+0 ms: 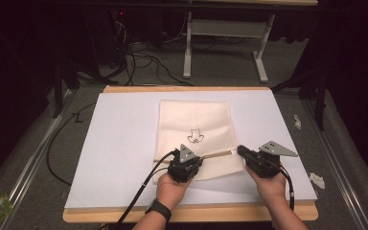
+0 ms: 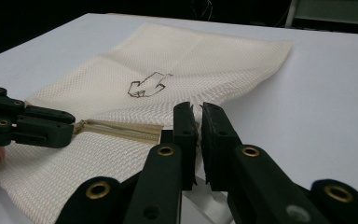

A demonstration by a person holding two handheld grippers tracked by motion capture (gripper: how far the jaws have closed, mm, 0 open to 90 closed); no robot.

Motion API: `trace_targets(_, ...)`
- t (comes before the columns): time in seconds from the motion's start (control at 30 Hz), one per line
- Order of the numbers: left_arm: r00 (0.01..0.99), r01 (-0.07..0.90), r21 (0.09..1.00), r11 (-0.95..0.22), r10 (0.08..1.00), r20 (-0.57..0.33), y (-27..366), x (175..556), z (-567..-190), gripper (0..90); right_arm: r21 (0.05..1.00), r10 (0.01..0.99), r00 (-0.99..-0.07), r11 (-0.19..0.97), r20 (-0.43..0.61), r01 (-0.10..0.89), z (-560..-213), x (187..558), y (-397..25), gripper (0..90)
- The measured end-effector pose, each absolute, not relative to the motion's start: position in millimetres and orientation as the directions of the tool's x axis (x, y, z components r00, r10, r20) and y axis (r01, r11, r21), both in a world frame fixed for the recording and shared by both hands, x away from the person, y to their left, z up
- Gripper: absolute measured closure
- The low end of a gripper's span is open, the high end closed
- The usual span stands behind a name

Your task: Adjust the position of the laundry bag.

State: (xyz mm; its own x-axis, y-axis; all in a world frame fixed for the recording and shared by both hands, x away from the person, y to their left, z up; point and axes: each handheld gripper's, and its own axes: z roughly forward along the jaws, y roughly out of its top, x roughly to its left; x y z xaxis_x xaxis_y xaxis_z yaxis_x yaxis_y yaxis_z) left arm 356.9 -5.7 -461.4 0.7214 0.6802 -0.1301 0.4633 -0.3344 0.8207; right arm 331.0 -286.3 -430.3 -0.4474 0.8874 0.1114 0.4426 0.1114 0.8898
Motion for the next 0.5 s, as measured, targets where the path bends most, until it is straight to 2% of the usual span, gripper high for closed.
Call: trace_targets(0.5,0.694,0.487,0.811,-0.326,0.708,-0.132,17.4,355.8,-462.8,81.9,0.89,0.892,-0.435,0.096,0.122,0.446,-429.5,330.7,-293.0,86.4)
